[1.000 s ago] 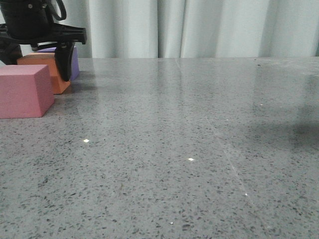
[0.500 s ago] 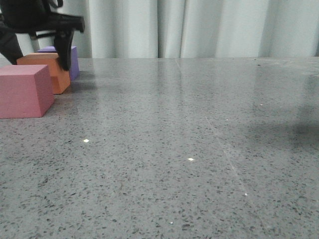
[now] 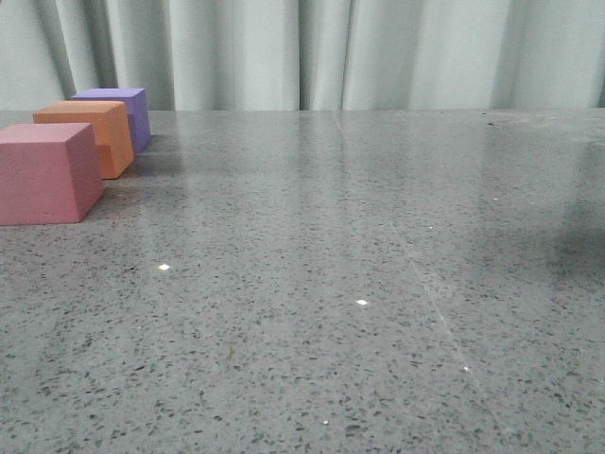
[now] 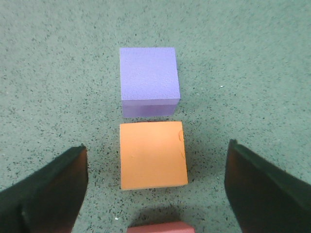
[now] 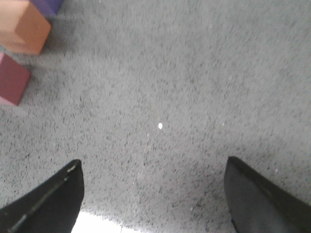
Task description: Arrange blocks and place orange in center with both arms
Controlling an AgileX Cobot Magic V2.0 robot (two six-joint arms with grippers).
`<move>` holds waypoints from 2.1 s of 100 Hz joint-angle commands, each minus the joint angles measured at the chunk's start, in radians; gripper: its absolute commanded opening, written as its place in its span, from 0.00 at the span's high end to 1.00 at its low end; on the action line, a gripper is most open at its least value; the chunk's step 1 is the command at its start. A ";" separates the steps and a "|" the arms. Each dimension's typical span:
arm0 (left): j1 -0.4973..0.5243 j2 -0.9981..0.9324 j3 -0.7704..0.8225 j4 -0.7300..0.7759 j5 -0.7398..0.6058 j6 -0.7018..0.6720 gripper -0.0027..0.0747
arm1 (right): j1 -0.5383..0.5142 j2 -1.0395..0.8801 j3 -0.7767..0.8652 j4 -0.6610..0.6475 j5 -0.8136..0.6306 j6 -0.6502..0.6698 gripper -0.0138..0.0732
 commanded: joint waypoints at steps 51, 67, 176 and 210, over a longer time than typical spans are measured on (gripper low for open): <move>-0.027 -0.533 0.518 0.040 -0.474 0.043 0.58 | -0.001 -0.316 0.321 -0.092 -0.364 -0.009 0.25; -0.027 -0.651 0.652 0.040 -0.545 0.055 0.77 | -0.002 -0.352 0.380 -0.092 -0.363 -0.009 0.53; -0.027 -1.036 1.020 0.040 -0.689 0.057 0.99 | -0.002 -0.494 0.566 -0.092 -0.483 -0.008 0.98; -0.027 -1.036 1.026 0.036 -0.689 0.057 0.99 | -0.002 -0.494 0.566 -0.092 -0.483 -0.008 0.98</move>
